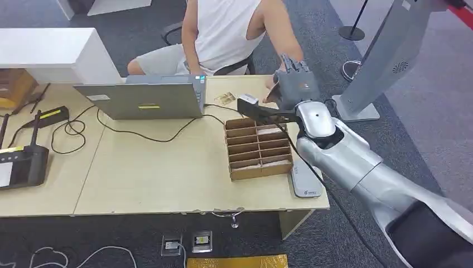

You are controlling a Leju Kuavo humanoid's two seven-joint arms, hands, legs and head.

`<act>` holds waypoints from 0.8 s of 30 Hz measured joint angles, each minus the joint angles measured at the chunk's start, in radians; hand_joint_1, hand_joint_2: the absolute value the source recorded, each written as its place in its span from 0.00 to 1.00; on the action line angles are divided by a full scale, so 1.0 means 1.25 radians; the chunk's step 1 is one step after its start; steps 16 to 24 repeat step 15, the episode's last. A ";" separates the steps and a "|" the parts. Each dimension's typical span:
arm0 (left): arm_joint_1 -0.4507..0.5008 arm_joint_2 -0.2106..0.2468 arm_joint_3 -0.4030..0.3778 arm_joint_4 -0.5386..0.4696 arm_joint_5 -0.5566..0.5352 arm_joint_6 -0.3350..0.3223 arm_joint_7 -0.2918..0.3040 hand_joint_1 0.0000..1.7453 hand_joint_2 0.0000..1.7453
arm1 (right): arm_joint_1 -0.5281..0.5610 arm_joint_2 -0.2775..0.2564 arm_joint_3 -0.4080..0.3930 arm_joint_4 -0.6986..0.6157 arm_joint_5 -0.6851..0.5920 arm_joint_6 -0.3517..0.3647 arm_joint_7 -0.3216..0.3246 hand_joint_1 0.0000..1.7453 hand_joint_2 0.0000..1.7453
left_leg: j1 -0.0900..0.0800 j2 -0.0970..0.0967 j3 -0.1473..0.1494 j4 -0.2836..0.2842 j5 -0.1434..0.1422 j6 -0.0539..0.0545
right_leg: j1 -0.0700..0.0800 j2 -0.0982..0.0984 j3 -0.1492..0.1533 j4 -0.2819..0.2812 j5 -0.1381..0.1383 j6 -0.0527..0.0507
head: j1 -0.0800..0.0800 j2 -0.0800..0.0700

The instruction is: Pass the card to the sensor for recognition and then transmit it.

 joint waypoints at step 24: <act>0.012 -0.014 0.022 0.020 0.000 0.001 -0.034 0.00 0.00 | 0.019 -0.029 -0.004 -0.002 0.031 -0.335 0.084 0.00 1.00 | 0.000 0.000 0.001 0.000 0.000 0.000 | 0.000 0.000 -0.001 0.000 0.000 0.000 | 0.000 0.000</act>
